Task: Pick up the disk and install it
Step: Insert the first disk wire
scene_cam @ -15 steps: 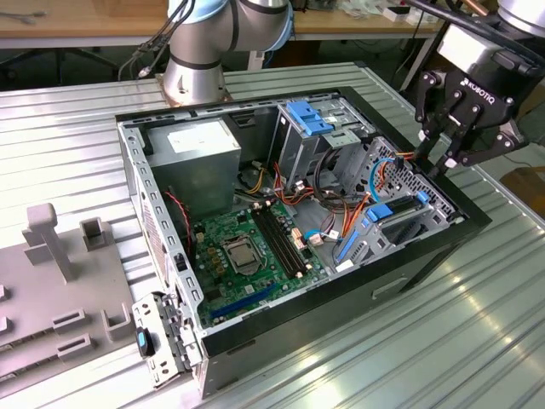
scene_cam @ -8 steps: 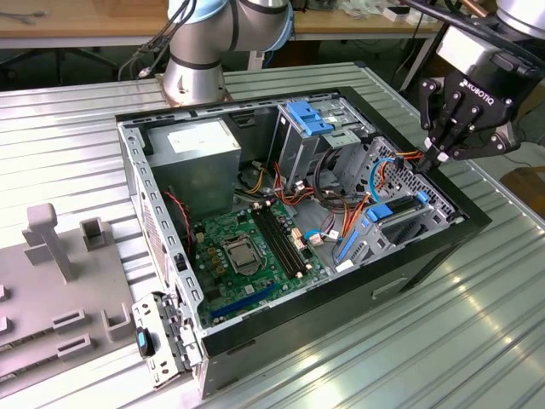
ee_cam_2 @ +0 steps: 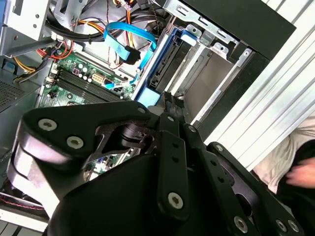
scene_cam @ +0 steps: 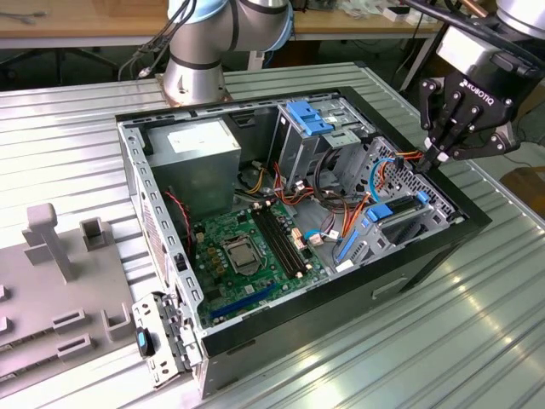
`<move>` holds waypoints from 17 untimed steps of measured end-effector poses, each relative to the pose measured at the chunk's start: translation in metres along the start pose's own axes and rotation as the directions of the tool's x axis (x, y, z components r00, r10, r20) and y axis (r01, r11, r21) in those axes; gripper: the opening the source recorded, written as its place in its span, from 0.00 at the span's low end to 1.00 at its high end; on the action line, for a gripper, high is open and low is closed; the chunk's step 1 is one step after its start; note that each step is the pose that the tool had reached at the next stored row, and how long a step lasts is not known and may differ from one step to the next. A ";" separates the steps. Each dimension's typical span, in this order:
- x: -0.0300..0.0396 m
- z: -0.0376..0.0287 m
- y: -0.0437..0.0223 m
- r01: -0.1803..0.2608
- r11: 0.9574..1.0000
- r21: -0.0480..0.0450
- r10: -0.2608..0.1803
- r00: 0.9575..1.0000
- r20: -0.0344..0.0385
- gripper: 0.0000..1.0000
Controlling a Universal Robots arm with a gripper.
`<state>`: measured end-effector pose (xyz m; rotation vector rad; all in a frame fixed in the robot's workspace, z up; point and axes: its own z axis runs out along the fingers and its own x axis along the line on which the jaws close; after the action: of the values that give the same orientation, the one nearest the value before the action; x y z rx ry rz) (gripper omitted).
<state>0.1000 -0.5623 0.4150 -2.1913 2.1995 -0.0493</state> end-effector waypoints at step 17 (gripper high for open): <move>-0.0197 0.0123 -0.0289 0.131 0.991 0.000 -0.131 0.991 0.006 0.11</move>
<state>0.1295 -0.5426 0.4042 -2.3300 2.0501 -0.0463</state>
